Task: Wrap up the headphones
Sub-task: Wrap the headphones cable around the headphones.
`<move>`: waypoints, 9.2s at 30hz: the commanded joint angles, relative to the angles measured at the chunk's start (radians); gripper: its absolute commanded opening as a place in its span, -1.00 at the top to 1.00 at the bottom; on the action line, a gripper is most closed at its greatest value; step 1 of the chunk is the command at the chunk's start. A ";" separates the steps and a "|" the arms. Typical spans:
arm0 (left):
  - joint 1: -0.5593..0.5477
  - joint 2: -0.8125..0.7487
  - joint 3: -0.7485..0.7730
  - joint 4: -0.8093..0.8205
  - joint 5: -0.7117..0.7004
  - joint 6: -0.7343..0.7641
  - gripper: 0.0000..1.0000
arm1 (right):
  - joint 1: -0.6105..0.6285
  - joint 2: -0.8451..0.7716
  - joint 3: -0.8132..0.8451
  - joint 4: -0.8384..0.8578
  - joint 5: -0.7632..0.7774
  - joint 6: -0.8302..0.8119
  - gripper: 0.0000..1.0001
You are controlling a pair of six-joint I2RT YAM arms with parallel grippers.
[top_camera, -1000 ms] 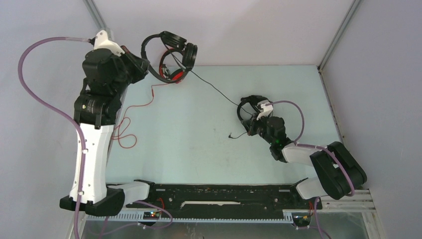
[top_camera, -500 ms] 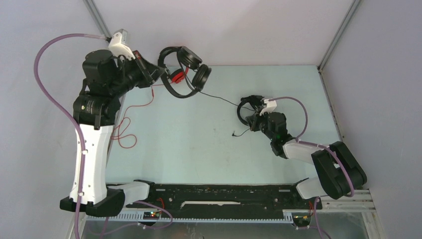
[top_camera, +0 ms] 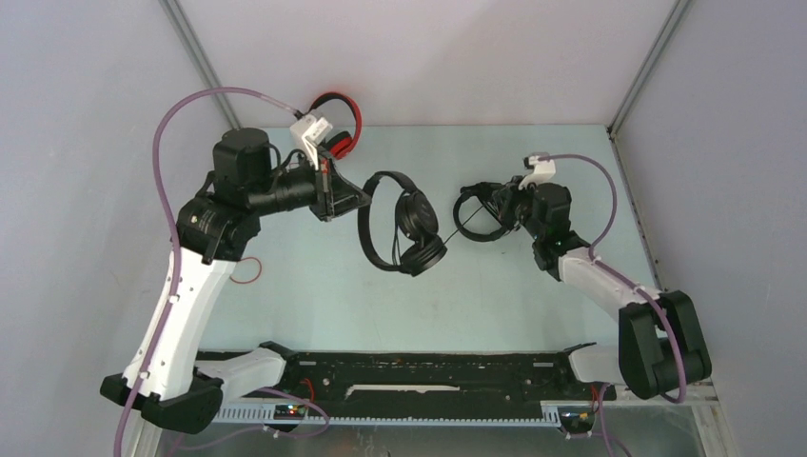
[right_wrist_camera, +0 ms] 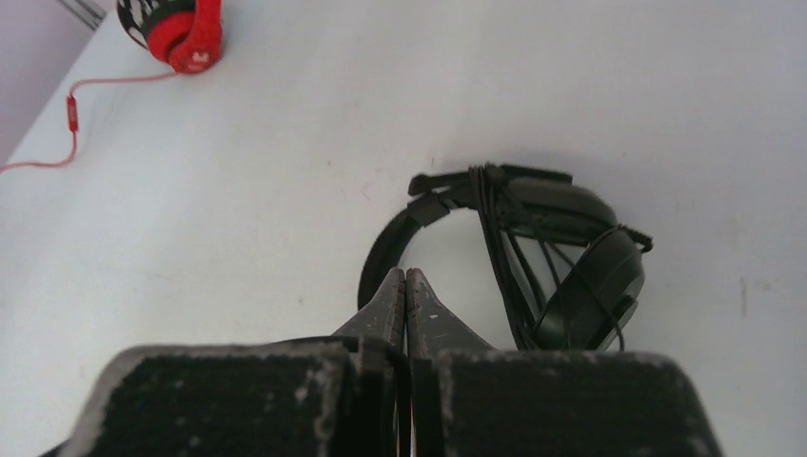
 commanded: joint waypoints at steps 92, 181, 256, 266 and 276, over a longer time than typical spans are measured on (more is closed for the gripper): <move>-0.015 0.385 0.027 0.052 -0.768 -0.207 1.00 | 0.518 0.110 0.654 -0.774 -0.428 0.119 1.00; -0.003 0.148 -0.117 0.168 -0.670 -0.433 1.00 | 0.368 -0.117 0.313 -0.406 -0.141 0.093 1.00; -0.385 0.186 -0.333 0.185 -0.749 0.826 1.00 | 0.071 0.001 0.197 -0.114 -1.070 0.704 1.00; -0.385 0.231 -0.337 0.188 -0.894 0.766 1.00 | 0.142 0.031 0.197 -0.102 -0.983 0.750 1.00; -0.385 0.235 -0.337 0.198 -0.929 0.684 1.00 | 0.172 0.072 0.197 0.003 -0.943 0.829 0.93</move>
